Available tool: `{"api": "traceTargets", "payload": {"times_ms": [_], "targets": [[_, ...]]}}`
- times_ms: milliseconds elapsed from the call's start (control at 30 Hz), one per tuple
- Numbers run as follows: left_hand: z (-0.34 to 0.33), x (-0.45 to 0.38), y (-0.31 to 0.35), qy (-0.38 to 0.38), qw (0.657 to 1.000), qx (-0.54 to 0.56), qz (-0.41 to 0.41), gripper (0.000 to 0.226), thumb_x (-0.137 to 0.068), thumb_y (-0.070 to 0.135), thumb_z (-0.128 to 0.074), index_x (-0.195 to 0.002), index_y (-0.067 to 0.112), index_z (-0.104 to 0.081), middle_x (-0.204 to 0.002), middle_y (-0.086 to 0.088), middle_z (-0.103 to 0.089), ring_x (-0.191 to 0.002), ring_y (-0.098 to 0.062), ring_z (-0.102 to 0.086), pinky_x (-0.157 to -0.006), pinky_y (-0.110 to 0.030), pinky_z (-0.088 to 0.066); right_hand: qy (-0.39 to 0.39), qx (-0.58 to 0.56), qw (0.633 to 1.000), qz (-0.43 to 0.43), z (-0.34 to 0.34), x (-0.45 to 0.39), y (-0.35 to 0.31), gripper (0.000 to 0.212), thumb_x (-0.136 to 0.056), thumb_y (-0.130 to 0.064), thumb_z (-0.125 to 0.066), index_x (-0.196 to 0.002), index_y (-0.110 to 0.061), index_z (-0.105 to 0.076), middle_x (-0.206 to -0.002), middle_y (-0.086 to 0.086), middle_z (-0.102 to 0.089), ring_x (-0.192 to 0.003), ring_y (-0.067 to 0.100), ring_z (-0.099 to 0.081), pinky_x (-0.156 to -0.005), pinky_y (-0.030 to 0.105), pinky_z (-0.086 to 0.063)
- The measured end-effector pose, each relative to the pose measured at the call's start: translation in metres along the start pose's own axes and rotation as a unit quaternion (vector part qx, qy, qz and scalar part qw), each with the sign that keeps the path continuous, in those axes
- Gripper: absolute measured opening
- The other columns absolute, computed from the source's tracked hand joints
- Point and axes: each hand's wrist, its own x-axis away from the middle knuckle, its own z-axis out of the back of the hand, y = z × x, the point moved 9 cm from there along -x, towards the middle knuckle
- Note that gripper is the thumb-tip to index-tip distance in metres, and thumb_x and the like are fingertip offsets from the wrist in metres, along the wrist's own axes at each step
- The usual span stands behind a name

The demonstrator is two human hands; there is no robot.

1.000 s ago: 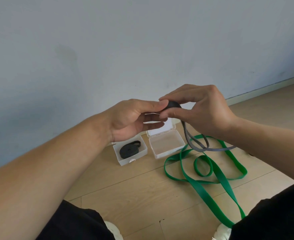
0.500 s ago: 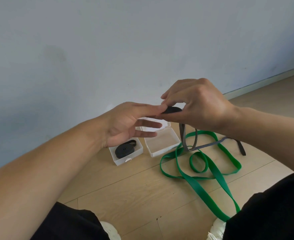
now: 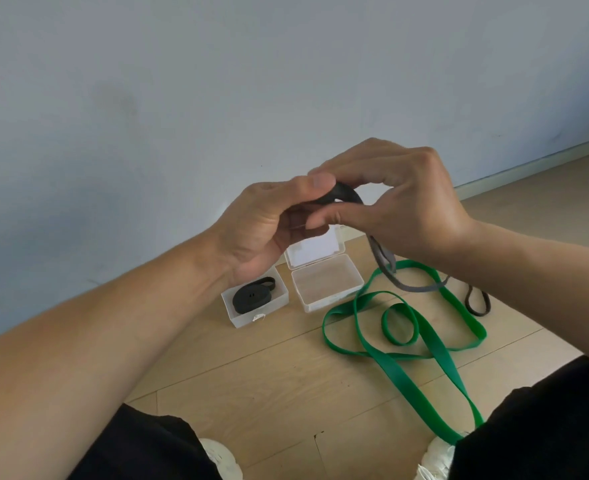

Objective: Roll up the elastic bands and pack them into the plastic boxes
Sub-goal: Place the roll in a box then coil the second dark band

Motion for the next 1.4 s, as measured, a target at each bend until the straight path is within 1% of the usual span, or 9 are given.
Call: {"api": "traceTargets", "payload": {"times_ms": [200, 300, 367, 500, 633, 833, 1100, 1233, 1400], "targets": [[-0.011, 0.004, -0.010, -0.054, 0.996, 0.057, 0.052, 0.044, -0.074, 0.037, -0.073, -0.110, 0.011, -0.074, -0.111, -0.009, -0.070, -0.095, -0.017, -0.070, -0.090, -0.034, -0.058, -0.015, 0.058, 0.998, 0.013, -0.002, 0.001, 0.002, 0.018, -0.080, -0.031, -0.084, -0.095, -0.023, -0.081, -0.090, -0.008, -0.077, -0.102, 0.014, -0.068, -0.086, 0.031, -0.054], [-0.011, 0.009, -0.013, -0.045, 0.995, -0.016, 0.082, 0.026, -0.087, 0.036, -0.072, -0.102, 0.017, -0.082, -0.104, 0.000, -0.077, -0.096, -0.019, -0.071, -0.097, -0.044, -0.057, -0.041, 0.137, 0.989, 0.025, -0.004, 0.004, 0.008, 0.015, -0.083, -0.032, -0.079, -0.091, -0.020, -0.082, -0.085, -0.007, -0.077, -0.103, 0.016, -0.068, -0.074, 0.041, -0.056], [-0.007, 0.012, -0.015, 0.005, 0.991, -0.087, 0.097, 0.043, -0.077, 0.050, -0.080, -0.102, 0.016, -0.082, -0.106, -0.002, -0.078, -0.096, -0.020, -0.073, -0.095, -0.046, -0.059, -0.053, 0.175, 0.983, 0.035, -0.007, 0.005, 0.007, 0.013, -0.084, -0.035, -0.076, -0.084, -0.023, -0.081, -0.081, -0.008, -0.076, -0.102, 0.016, -0.069, -0.065, 0.041, -0.056], [0.000, 0.013, -0.011, 0.076, 0.984, -0.147, 0.061, 0.052, -0.054, 0.046, -0.090, -0.091, 0.010, -0.083, -0.094, -0.008, -0.081, -0.086, -0.017, -0.075, -0.089, -0.038, -0.061, -0.058, 0.185, 0.980, 0.044, -0.013, 0.006, 0.002, 0.014, -0.079, -0.034, -0.073, -0.075, -0.021, -0.078, -0.075, -0.009, -0.072, -0.099, 0.015, -0.069, -0.060, 0.040, -0.055], [0.000, 0.010, -0.002, 0.031, 0.991, -0.131, 0.020, 0.039, -0.058, 0.042, -0.087, -0.084, 0.013, -0.085, -0.100, -0.017, -0.079, -0.094, -0.023, -0.076, -0.089, -0.029, -0.059, -0.027, 0.111, 0.993, 0.005, -0.006, 0.004, 0.005, 0.025, -0.076, -0.046, -0.073, -0.077, -0.022, -0.077, -0.078, -0.012, -0.070, -0.097, 0.014, -0.069, -0.072, 0.042, -0.055], [-0.005, 0.008, 0.002, -0.031, 0.999, -0.027, 0.000, 0.071, -0.076, 0.034, -0.076, -0.121, -0.019, -0.061, -0.122, -0.042, -0.058, -0.099, -0.021, -0.070, -0.093, -0.032, -0.057, -0.009, 0.013, 1.000, -0.015, -0.004, 0.007, 0.005, 0.027, -0.076, -0.032, -0.087, -0.102, -0.025, -0.080, -0.095, -0.009, -0.077, -0.101, 0.013, -0.068, -0.087, 0.034, -0.054], [-0.025, 0.015, -0.012, -0.146, 0.988, 0.025, 0.044, 0.076, -0.077, 0.047, -0.080, -0.130, -0.005, -0.063, -0.126, -0.012, -0.068, -0.118, -0.020, -0.066, -0.107, -0.041, -0.051, -0.014, 0.002, 0.998, 0.063, 0.002, 0.008, -0.001, 0.028, -0.071, -0.028, -0.092, -0.093, -0.016, -0.081, -0.090, 0.000, -0.078, -0.091, 0.022, -0.071, -0.076, 0.041, -0.056], [-0.024, 0.016, -0.013, -0.097, 0.992, -0.042, 0.073, 0.047, -0.087, 0.045, -0.068, -0.120, 0.013, -0.076, -0.116, -0.002, -0.075, -0.108, -0.019, -0.071, -0.106, -0.046, -0.052, -0.028, 0.083, 0.994, 0.064, 0.002, 0.006, 0.007, 0.024, -0.080, -0.033, -0.086, -0.075, -0.011, -0.080, -0.073, 0.000, -0.073, -0.081, 0.022, -0.068, -0.064, 0.041, -0.053], [-0.008, 0.021, -0.008, 0.075, 0.980, -0.176, 0.057, 0.053, -0.063, 0.060, -0.080, -0.095, 0.018, -0.083, -0.097, 0.002, -0.081, -0.093, -0.012, -0.076, -0.095, -0.045, -0.060, -0.076, 0.174, 0.979, 0.079, -0.005, 0.003, 0.004, 0.021, -0.085, -0.035, -0.077, -0.072, -0.018, -0.078, -0.069, -0.005, -0.069, -0.080, 0.018, -0.065, -0.054, 0.039, -0.050]]}}
